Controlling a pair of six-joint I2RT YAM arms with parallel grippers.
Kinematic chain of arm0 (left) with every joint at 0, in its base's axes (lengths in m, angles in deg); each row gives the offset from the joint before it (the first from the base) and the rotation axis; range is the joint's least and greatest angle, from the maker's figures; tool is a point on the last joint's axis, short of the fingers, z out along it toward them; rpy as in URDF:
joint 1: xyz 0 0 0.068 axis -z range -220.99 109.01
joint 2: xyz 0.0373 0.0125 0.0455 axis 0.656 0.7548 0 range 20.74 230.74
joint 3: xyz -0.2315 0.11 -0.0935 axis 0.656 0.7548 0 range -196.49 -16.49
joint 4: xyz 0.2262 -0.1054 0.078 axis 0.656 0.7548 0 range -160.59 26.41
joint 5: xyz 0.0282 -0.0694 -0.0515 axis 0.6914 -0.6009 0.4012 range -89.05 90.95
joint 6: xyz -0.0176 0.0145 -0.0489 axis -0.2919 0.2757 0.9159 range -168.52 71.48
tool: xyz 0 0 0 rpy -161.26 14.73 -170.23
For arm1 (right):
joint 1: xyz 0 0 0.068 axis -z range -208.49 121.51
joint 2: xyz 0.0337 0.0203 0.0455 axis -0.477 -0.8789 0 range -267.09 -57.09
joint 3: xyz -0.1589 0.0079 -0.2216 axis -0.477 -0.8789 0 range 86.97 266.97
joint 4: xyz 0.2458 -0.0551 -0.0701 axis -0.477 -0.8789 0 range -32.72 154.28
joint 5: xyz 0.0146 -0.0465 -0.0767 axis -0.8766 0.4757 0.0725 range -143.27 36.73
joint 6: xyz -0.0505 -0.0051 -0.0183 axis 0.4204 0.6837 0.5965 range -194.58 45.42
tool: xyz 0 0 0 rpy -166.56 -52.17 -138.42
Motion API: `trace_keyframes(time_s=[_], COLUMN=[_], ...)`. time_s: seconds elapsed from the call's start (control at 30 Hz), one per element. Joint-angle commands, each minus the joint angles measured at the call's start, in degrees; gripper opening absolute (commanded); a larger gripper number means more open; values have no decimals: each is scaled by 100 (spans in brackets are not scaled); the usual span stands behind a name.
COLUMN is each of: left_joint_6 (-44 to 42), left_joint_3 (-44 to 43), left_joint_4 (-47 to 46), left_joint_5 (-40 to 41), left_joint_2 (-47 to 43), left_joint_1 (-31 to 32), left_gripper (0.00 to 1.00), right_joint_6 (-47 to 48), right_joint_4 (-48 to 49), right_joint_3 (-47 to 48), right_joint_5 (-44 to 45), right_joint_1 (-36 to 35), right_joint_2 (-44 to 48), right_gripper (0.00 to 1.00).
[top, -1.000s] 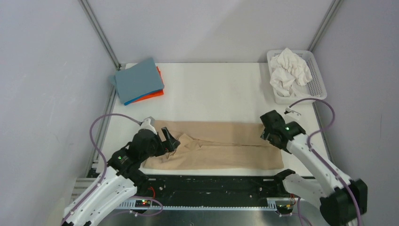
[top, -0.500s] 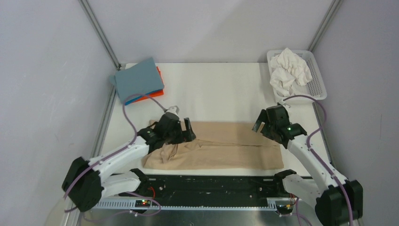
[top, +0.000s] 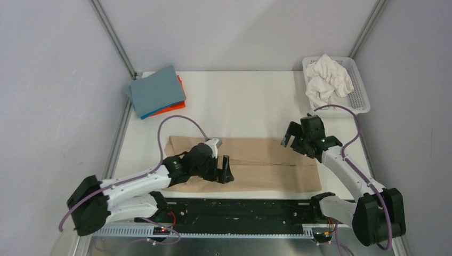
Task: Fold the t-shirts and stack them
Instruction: Rotate the tshirt 90 degrees
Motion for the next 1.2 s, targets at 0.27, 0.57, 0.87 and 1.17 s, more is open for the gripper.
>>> trace_keyframes(time_s=[0.27, 0.57, 0.87, 1.17], left_joint_6=[267, 208, 157, 1701], left_joint_3=[-421, -1966, -6789, -11149], left_joint_4=[-124, -686, -148, 26], left_joint_5=[343, 91, -1597, -2870], left_joint_2=[712, 3660, 7351, 10019], left_joint_1=[-1817, -2431, -3044, -3156], left_gripper=[98, 98, 98, 98], right_joint_6=[362, -241, -573, -1165], right_joint_4=[823, 466, 630, 2600], right_joint_3=[653, 128, -902, -573], right_joint_5=[-440, -467, -1516, -2808], right_joint_1=[-561, -570, -1551, -3170], right_joint_2=[-1678, -1640, -970, -2218], right_gripper=[100, 100, 100, 100])
